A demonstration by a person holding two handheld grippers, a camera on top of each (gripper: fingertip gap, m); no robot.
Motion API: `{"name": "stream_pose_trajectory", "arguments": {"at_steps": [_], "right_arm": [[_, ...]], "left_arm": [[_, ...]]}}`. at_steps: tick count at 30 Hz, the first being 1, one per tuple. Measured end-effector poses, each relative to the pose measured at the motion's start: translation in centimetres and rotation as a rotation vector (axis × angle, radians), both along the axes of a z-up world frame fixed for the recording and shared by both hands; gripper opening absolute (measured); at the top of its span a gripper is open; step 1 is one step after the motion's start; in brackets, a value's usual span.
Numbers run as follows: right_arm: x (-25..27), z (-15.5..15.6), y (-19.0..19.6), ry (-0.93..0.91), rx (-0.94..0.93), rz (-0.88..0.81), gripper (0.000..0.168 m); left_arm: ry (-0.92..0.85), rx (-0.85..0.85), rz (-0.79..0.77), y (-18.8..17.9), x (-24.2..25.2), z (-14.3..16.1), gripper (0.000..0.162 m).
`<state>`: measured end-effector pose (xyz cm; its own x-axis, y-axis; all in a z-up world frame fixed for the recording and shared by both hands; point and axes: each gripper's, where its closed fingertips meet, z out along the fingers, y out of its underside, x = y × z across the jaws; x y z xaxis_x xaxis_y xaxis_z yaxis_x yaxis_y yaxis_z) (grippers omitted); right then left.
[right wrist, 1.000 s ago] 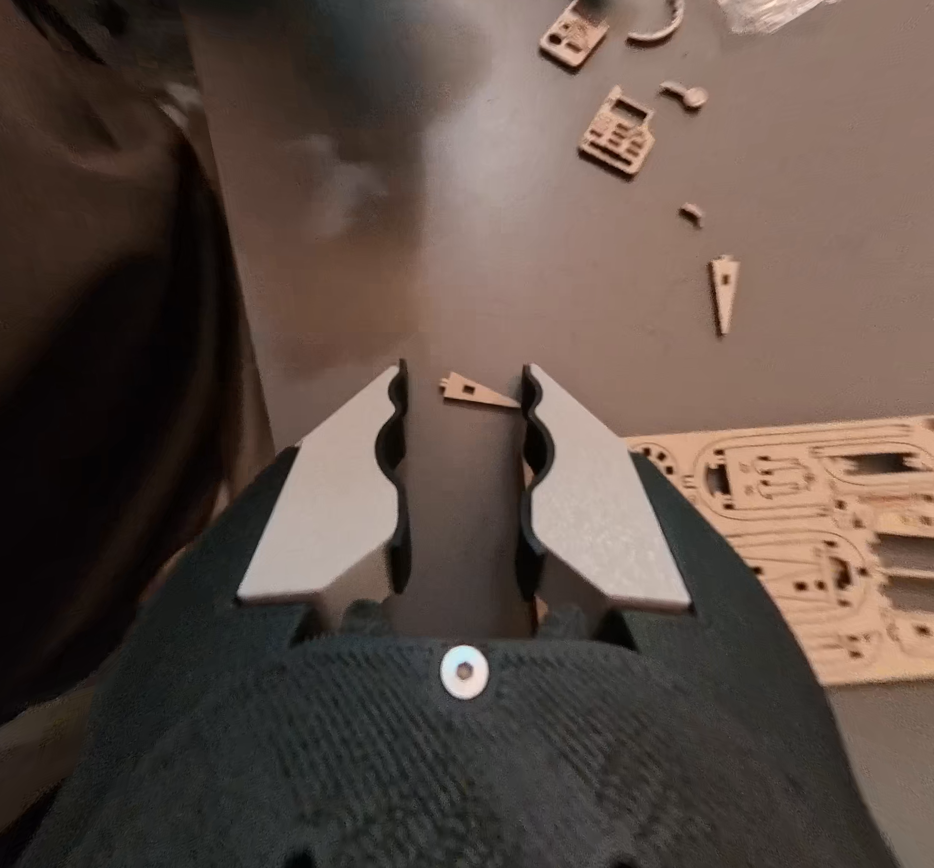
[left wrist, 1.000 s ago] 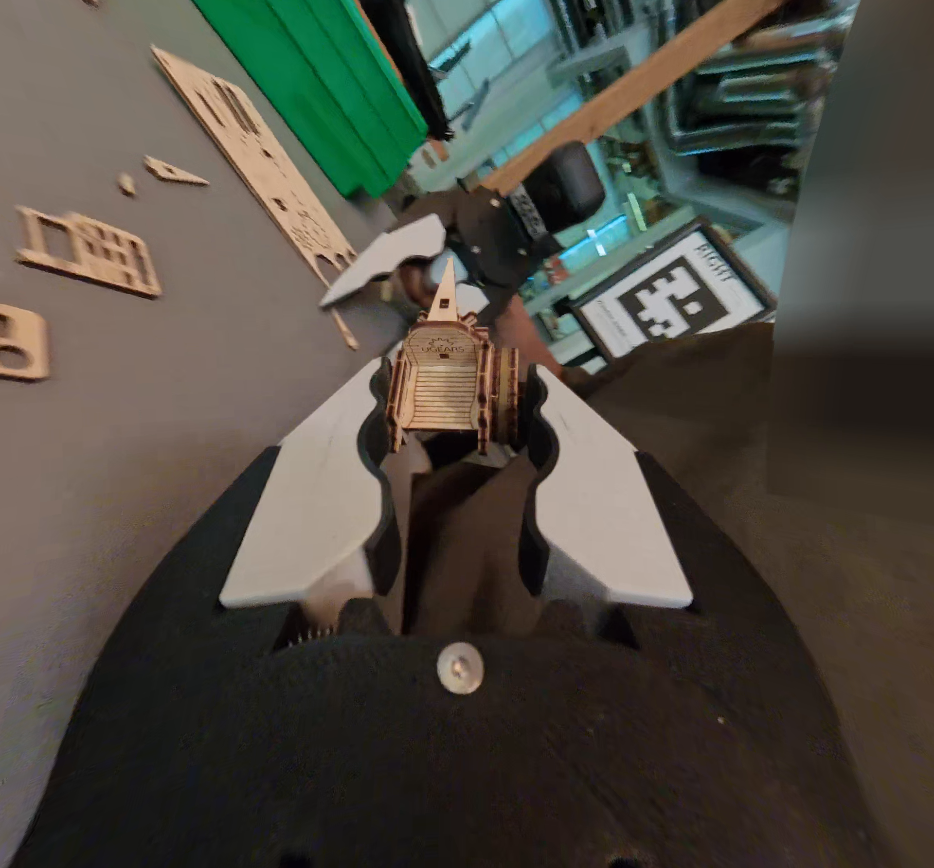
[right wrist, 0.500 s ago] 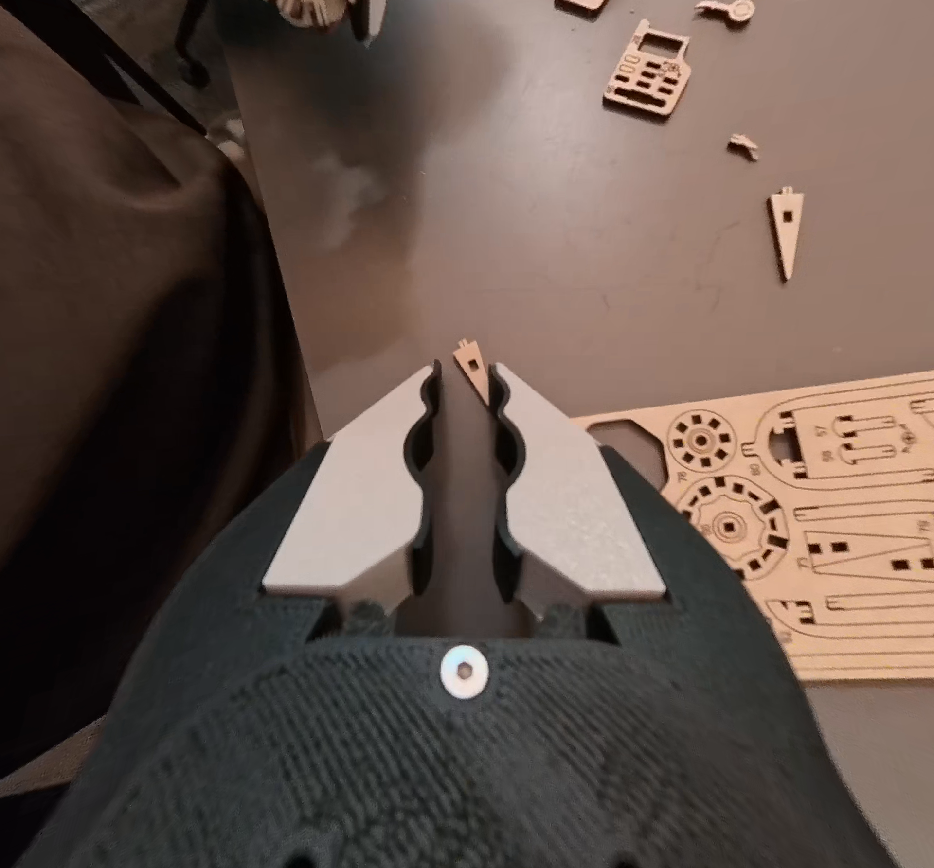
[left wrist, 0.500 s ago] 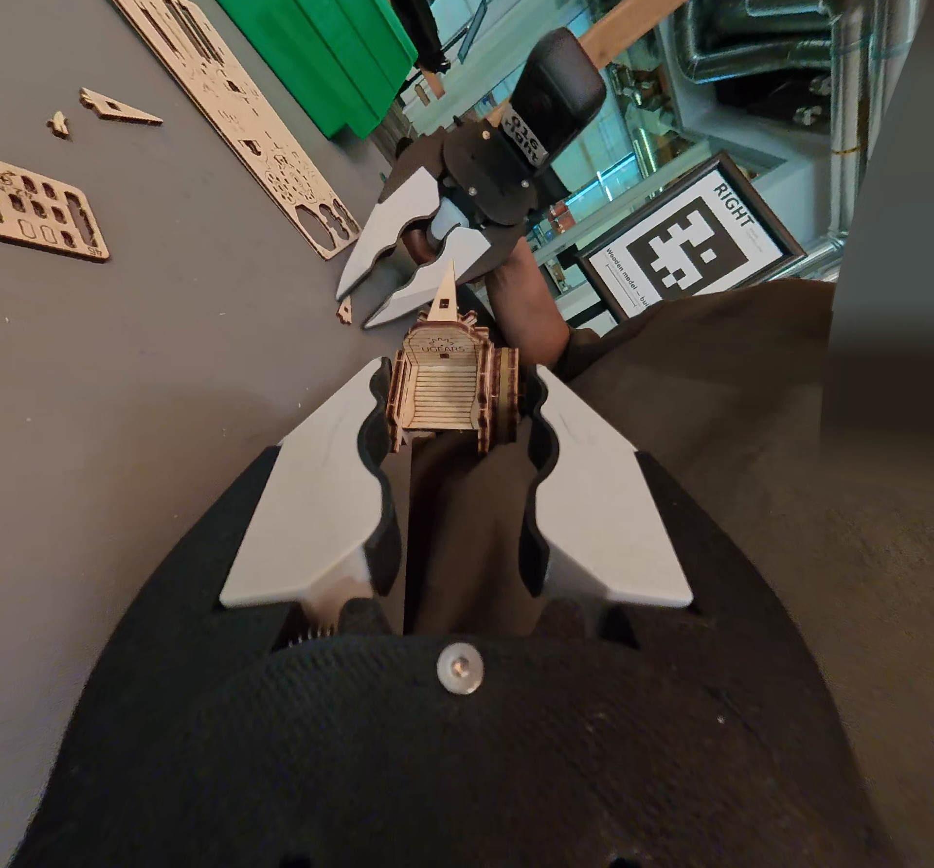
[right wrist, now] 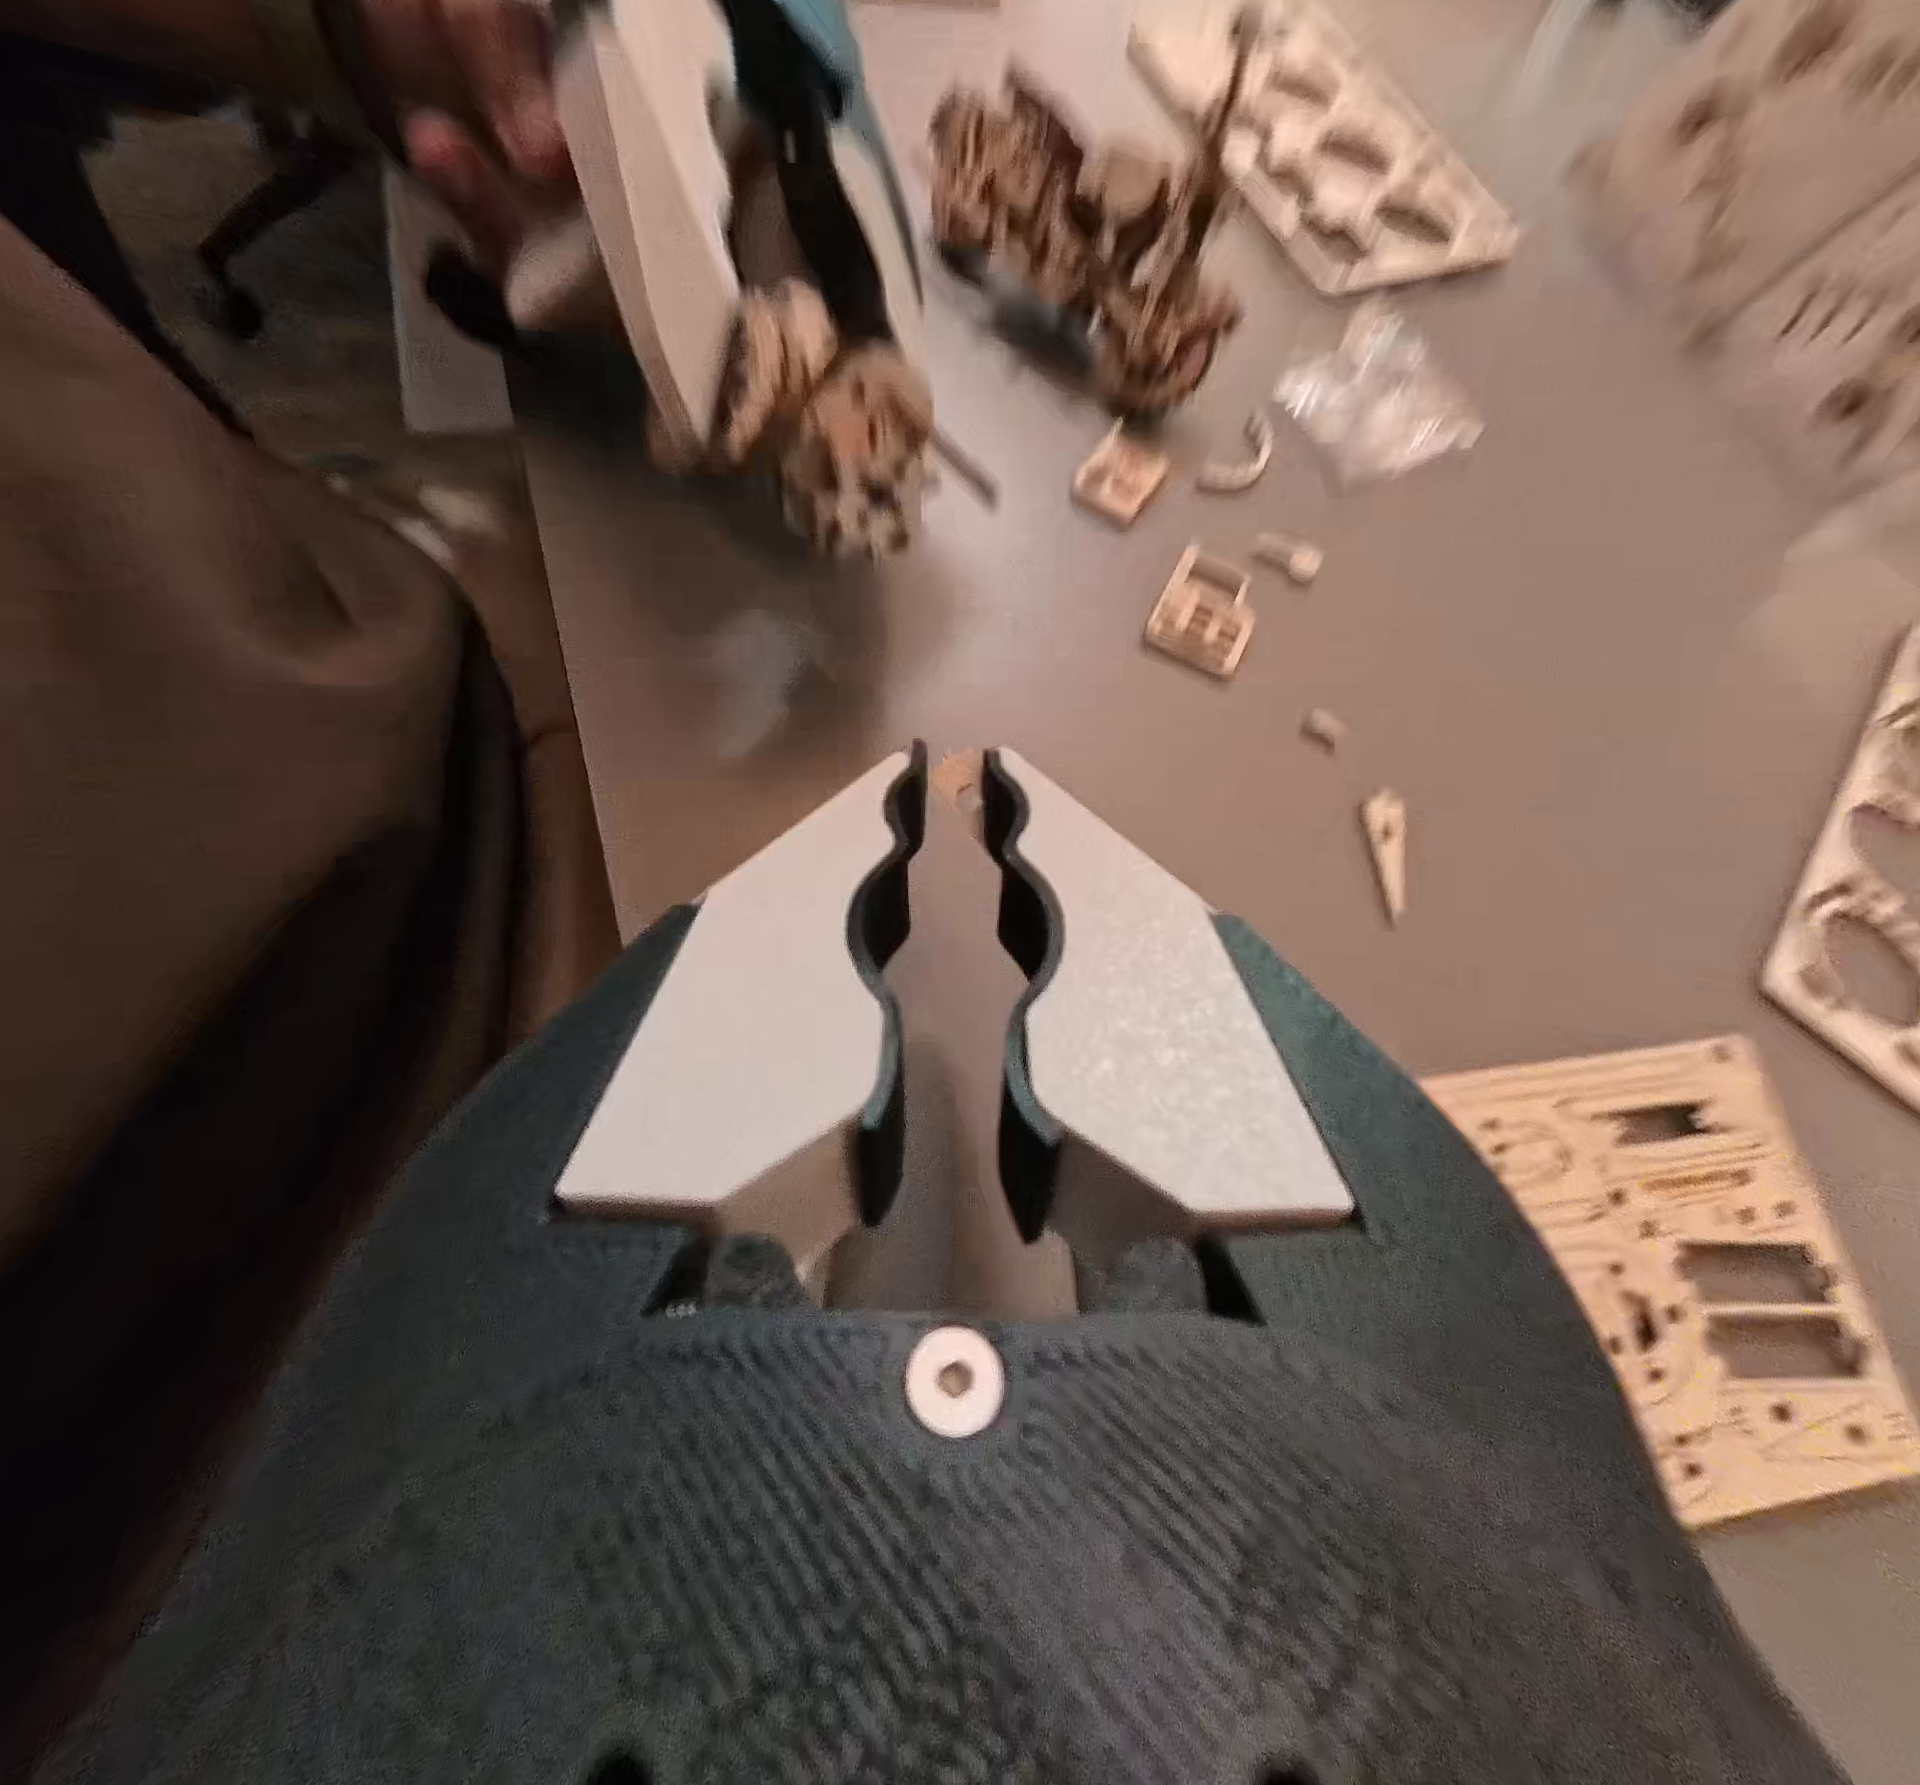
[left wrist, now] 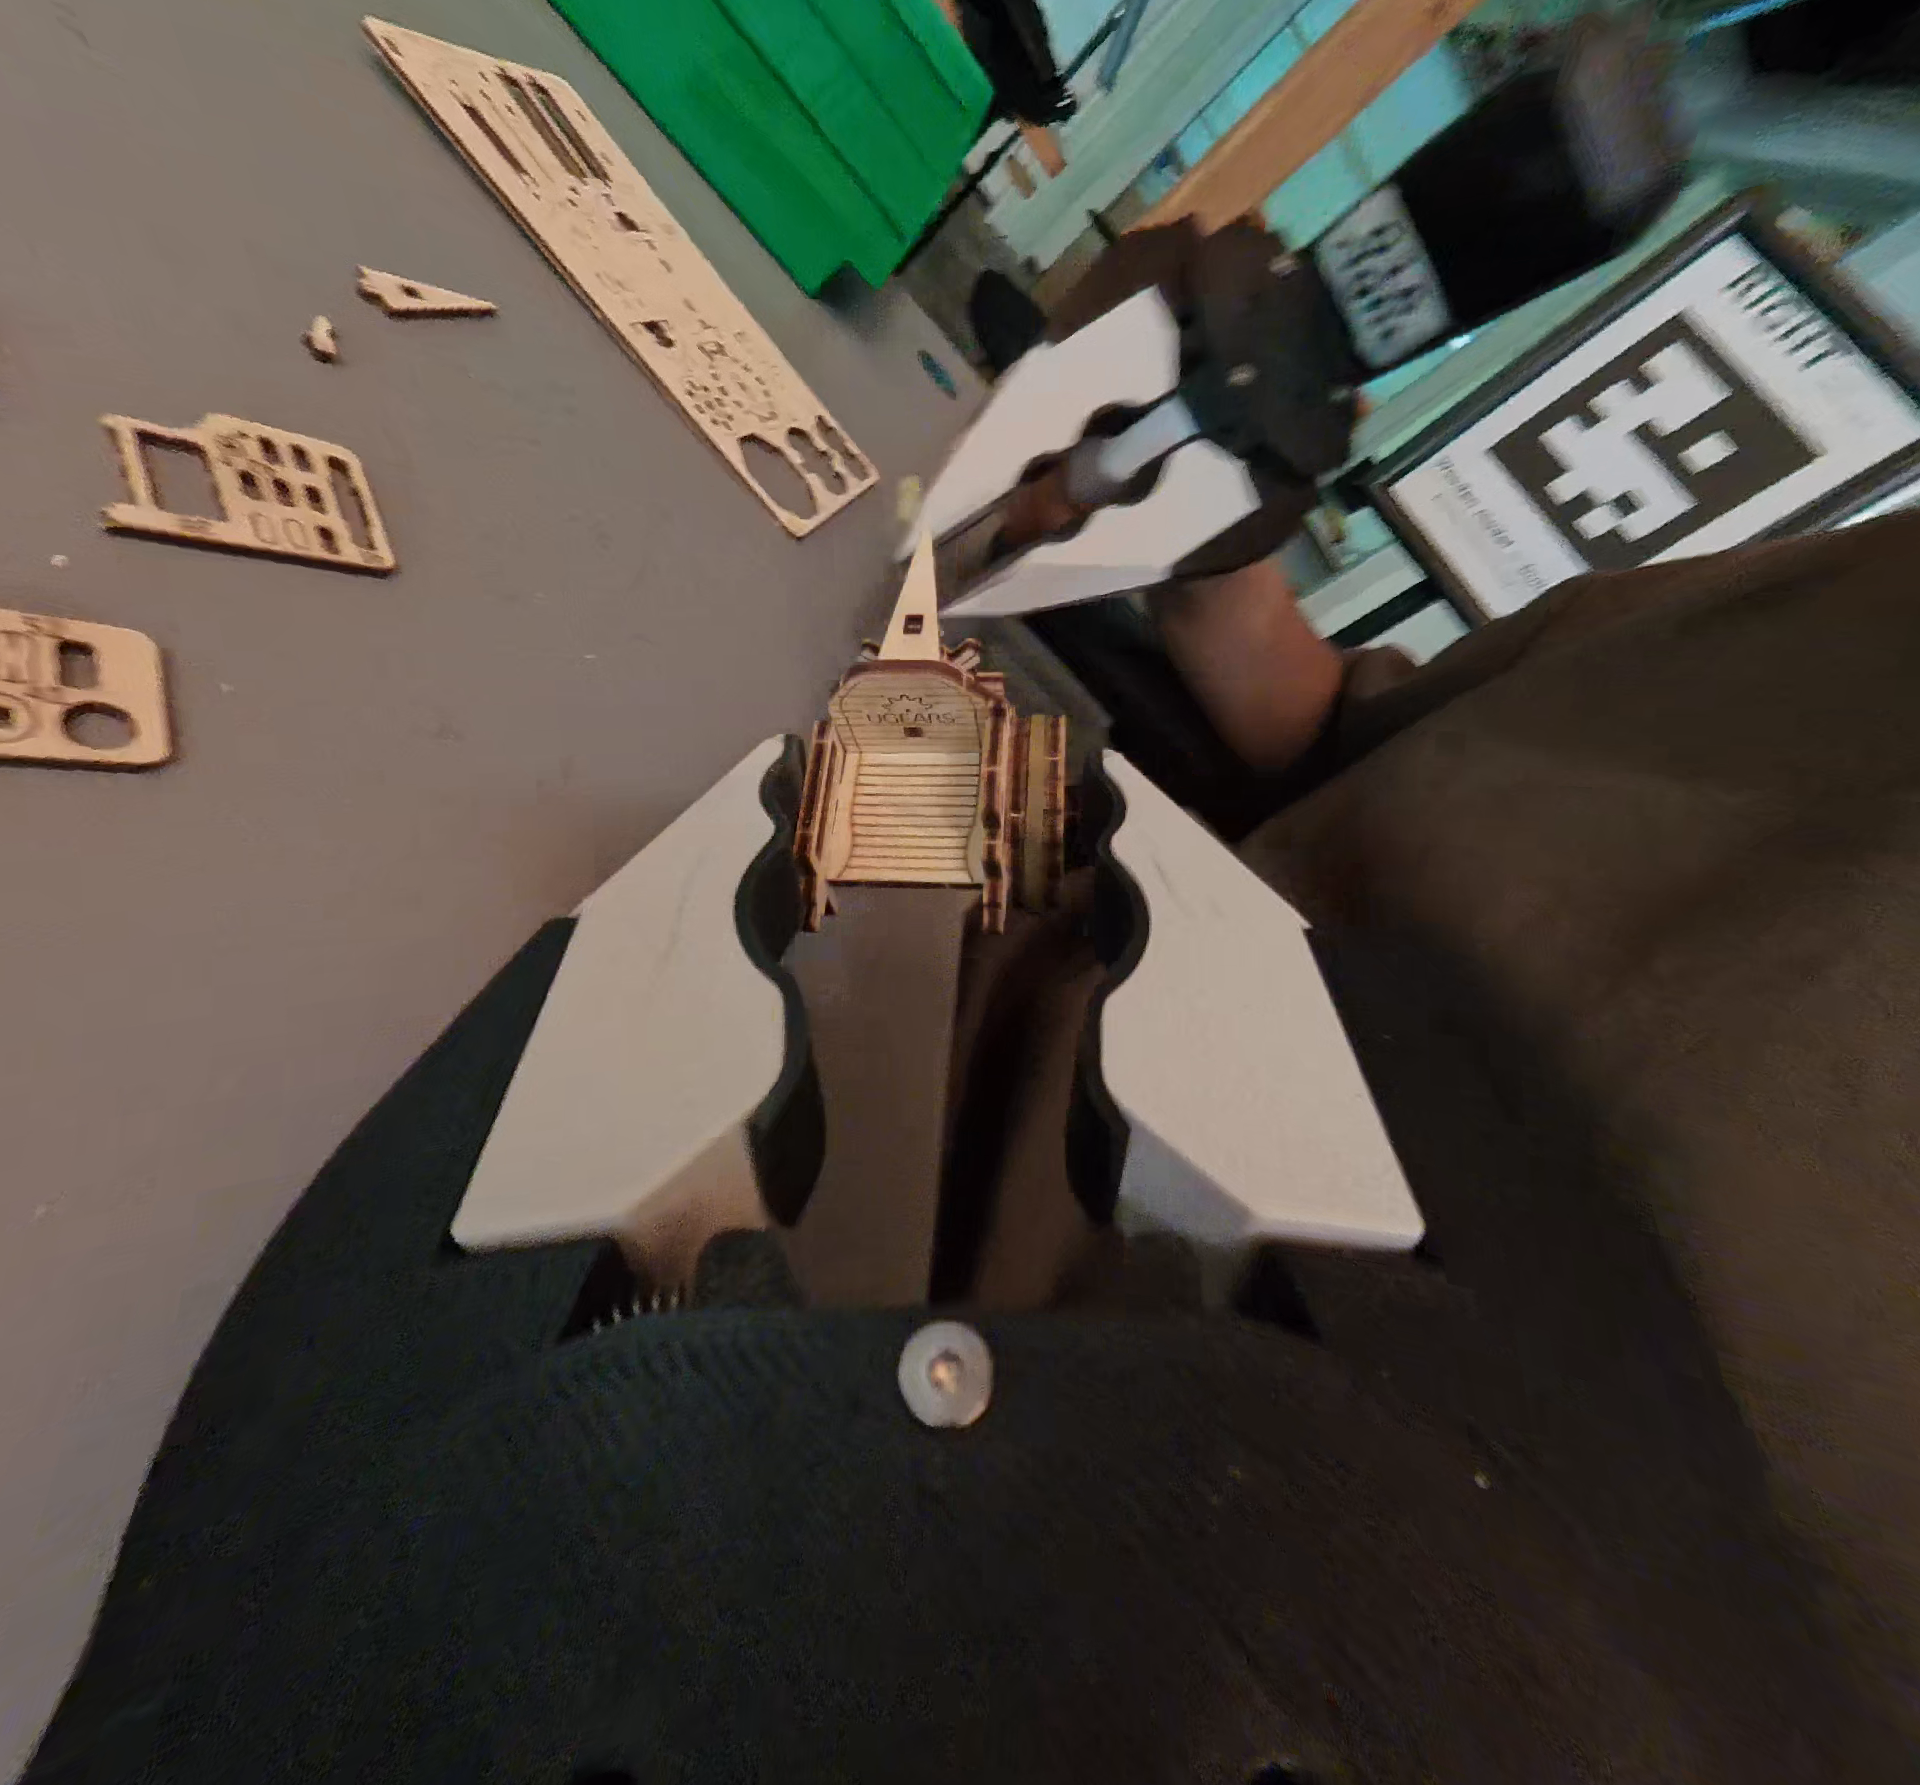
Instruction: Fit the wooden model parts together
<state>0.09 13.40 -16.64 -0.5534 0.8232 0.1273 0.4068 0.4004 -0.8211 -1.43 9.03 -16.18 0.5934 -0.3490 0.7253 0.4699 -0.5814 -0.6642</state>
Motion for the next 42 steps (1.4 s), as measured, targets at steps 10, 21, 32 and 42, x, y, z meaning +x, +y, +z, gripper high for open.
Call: {"name": "stream_pose_trajectory", "arguments": {"at_steps": [10,21,32,42], "right_arm": [[-0.6,1.5,-3.5,0.137,0.265,0.041,0.009],[-0.7,0.7,-4.8,0.061,0.286,0.104,0.009],[-0.5,-1.1,-5.0,-0.033,0.304,0.111,0.010],[-0.5,-1.1,-5.1,-0.052,0.258,0.098,0.010]], "left_arm": [[0.361,0.051,0.042,0.4,0.6,-1.3,0.050],[0.584,-0.014,-0.010,-0.1,1.6,-3.4,0.051],[0.537,-0.067,-0.040,-0.4,2.3,-4.1,0.050],[0.494,-0.083,-0.039,-0.4,2.1,-4.1,0.050]]}}
